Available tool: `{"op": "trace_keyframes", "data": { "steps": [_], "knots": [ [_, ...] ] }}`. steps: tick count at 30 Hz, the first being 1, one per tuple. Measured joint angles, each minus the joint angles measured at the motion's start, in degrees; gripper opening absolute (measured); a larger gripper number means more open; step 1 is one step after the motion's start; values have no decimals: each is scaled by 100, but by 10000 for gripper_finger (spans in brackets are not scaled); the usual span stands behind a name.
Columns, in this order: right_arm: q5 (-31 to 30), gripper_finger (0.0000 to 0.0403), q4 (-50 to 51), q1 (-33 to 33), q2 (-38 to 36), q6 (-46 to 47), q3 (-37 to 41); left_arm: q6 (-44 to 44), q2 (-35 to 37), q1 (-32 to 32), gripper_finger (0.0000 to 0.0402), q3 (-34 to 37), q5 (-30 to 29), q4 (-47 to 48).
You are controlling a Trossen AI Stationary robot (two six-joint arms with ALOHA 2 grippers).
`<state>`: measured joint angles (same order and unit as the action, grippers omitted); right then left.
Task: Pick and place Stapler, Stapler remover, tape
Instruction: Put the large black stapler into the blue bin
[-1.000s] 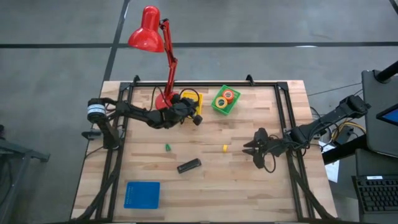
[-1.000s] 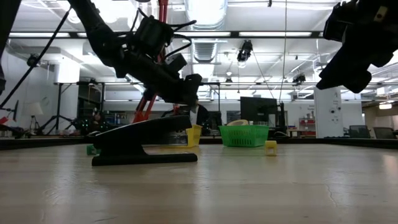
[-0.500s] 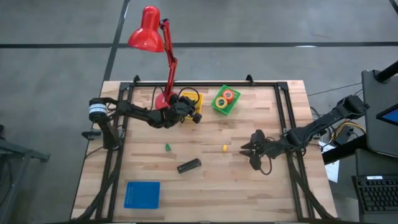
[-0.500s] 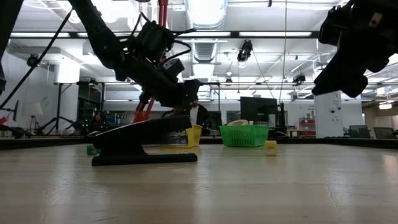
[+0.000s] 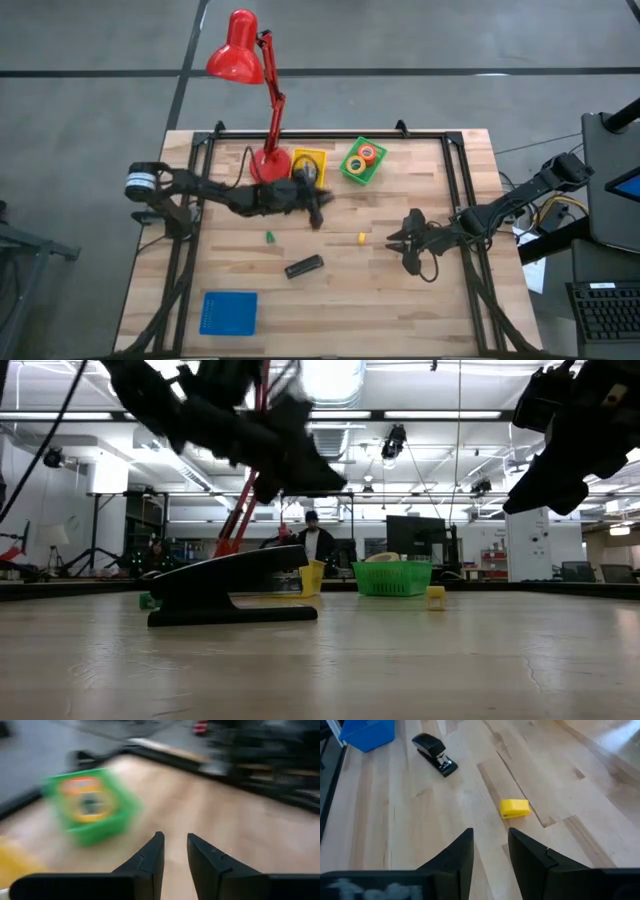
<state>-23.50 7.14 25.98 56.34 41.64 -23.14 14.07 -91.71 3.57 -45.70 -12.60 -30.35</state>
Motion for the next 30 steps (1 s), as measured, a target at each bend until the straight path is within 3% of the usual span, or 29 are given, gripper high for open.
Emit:
{"op": "trace_keyframes", "data": {
  "steps": [2, 5, 9, 13, 15, 18, 21, 30],
  "knots": [
    [75, 112, 5, 0, 0, -128, 0, 7, 88, -450, 92, 1, 214, -6],
    [138, 107, 13, 1, 0, -248, 0, 193, 101, -1231, 105, -15, 63, 33],
    [170, 101, 34, 2, 0, -287, 2, 220, 70, -2269, 141, -179, -1079, 303],
    [259, 94, 32, 2, 2, -302, 4, -29, 66, -3082, 185, -399, -2303, 1311],
    [259, 90, 30, 2, 2, -305, 4, 353, 66, -3340, 201, -481, -2647, 1960],
    [259, 84, 24, 2, 1, -307, 7, 1549, 66, -3514, 210, -565, -2861, 2849],
    [260, 78, 18, 2, 2, -333, 9, 2182, 57, -3544, 210, -564, -2874, 3343],
    [266, 69, -1, 2, 2, -527, 11, 2324, -225, -3394, 212, -569, -2647, 3489]
  ]
}}
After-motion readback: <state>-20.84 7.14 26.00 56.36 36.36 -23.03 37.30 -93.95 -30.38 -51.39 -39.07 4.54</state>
